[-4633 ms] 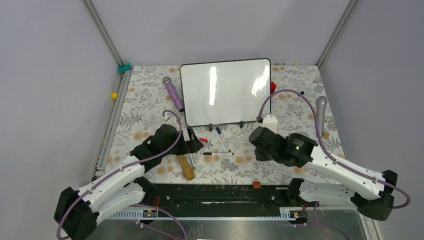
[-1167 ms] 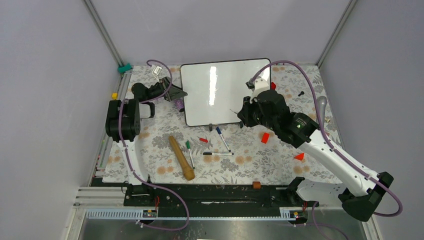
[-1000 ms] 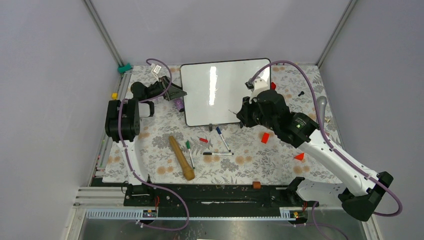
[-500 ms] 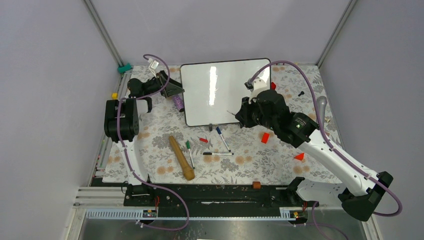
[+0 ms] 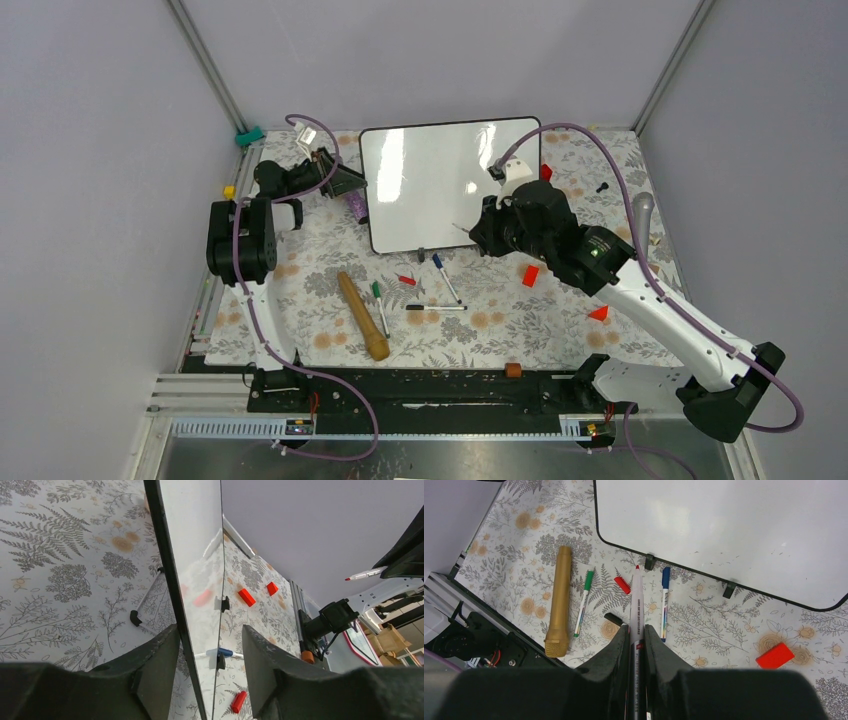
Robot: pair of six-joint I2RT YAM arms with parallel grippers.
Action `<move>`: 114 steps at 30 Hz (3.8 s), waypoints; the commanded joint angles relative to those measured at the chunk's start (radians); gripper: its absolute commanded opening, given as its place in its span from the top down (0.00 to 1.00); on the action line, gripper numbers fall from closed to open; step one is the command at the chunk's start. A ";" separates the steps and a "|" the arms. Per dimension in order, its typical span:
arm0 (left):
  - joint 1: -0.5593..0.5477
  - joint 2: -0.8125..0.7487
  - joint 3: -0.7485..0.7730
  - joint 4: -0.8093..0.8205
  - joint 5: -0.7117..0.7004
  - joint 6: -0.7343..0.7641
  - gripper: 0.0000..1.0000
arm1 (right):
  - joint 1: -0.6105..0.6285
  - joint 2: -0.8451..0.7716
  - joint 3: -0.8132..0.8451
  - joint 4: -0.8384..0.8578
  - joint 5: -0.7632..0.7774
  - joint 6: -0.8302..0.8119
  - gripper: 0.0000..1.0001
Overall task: Write a sentence on the whiteboard
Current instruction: Hold the whiteboard on the whiteboard stand.
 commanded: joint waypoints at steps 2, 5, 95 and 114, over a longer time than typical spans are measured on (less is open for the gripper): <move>0.007 -0.028 0.029 0.066 0.011 -0.023 0.58 | -0.006 -0.022 -0.005 0.032 0.028 0.000 1.00; 0.007 -0.022 0.036 0.067 0.012 -0.031 0.60 | -0.005 -0.029 -0.007 0.031 0.041 -0.004 1.00; -0.101 0.262 0.278 0.085 -0.024 -0.171 0.58 | -0.005 -0.011 -0.035 0.071 0.063 -0.031 1.00; -0.104 0.138 0.078 0.079 -0.088 -0.032 0.79 | -0.005 0.198 0.205 0.063 0.083 -0.038 1.00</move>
